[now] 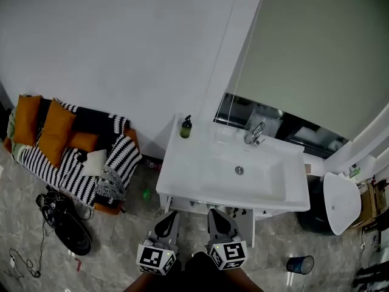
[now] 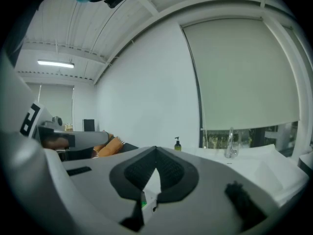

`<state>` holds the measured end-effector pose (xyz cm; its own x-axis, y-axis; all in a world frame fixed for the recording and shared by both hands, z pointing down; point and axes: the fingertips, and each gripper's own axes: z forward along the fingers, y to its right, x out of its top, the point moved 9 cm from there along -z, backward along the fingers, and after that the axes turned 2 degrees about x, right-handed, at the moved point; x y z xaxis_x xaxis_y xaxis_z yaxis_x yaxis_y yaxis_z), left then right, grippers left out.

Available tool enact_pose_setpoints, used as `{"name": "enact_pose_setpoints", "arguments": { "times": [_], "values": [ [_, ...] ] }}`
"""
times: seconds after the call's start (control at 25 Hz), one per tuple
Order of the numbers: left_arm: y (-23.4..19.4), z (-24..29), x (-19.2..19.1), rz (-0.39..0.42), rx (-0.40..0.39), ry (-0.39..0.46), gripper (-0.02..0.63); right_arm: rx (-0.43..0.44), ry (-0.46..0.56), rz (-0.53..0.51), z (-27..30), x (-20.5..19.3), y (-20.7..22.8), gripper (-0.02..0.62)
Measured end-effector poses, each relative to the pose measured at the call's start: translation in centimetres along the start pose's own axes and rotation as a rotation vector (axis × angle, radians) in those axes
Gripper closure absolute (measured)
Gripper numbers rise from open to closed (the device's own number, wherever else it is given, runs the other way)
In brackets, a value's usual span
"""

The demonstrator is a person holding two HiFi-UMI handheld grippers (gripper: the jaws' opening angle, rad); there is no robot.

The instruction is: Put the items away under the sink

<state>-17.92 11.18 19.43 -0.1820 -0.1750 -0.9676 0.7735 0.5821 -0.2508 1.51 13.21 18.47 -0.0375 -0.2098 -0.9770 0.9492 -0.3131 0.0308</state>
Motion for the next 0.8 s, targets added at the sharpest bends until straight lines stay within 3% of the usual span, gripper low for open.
{"name": "enact_pose_setpoints", "arguments": {
  "times": [0.24,0.44,0.8],
  "values": [
    [-1.7,0.2,0.4,0.002,-0.005,0.007,0.599,0.002,-0.005,-0.023,2.3,0.5,-0.3,0.580],
    [-3.5,0.4,0.9,0.001,0.034,0.031,0.600,0.027,-0.011,-0.028,5.1,0.5,0.0,0.580],
    [-6.5,4.9,1.7,0.014,0.078,0.030,0.599,0.083,0.001,-0.019,12.1,1.5,2.2,0.580]
  ]
}}
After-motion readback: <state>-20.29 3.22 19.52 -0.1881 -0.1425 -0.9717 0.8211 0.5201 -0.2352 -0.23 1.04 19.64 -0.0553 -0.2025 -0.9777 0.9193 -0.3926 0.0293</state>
